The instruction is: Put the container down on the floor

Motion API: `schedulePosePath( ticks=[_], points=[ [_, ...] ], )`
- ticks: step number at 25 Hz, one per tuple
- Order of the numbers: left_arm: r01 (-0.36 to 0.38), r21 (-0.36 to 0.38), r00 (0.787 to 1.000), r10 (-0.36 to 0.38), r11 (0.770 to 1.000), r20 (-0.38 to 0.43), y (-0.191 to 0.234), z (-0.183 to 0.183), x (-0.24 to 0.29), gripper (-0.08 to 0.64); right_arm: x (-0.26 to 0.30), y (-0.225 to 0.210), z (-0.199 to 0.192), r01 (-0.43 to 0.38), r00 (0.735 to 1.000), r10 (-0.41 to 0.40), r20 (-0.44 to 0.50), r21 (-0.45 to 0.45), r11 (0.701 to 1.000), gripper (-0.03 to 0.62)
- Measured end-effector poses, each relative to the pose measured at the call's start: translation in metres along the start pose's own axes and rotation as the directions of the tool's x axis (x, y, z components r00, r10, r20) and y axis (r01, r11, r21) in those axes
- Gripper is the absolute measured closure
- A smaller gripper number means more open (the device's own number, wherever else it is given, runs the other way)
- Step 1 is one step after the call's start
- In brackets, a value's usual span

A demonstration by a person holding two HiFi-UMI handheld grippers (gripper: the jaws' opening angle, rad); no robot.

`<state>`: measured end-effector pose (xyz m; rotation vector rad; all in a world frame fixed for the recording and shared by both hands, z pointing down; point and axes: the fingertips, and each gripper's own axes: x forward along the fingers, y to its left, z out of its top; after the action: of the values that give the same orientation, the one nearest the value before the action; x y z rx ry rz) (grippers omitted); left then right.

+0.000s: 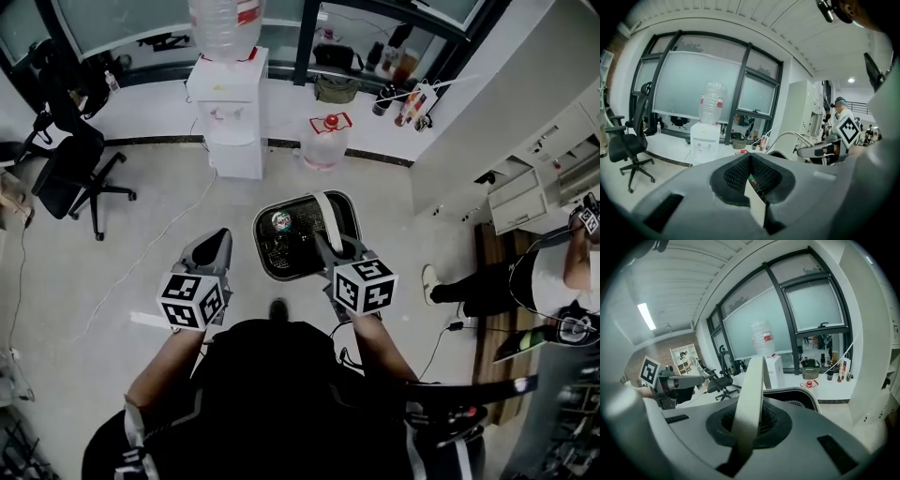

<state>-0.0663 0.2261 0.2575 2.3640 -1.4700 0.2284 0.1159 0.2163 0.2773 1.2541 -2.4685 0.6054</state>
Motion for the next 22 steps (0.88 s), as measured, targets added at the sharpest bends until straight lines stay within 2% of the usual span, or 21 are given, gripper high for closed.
schedulePosePath(
  ticks=[8, 14, 22],
  points=[
    [-0.013, 0.008, 1.000, 0.013, 1.000, -0.016, 0.007, 0.013, 0.036, 0.554, 0.029, -0.032, 0.015, -0.037, 0.999, 0.036, -0.038, -0.015, 0.999, 0.584],
    [-0.016, -0.023, 1.000, 0.016, 1.000, -0.027, 0.030, 0.014, 0.066, 0.554, 0.059, -0.045, 0.026, -0.047, 0.997, 0.045, -0.058, -0.040, 0.998, 0.584],
    [0.051, -0.036, 0.998, -0.052, 0.998, -0.038, 0.068, 0.028, 0.129, 0.554, 0.112, -0.067, 0.045, -0.036, 0.997, 0.033, -0.073, -0.040, 0.999, 0.584]
  ],
)
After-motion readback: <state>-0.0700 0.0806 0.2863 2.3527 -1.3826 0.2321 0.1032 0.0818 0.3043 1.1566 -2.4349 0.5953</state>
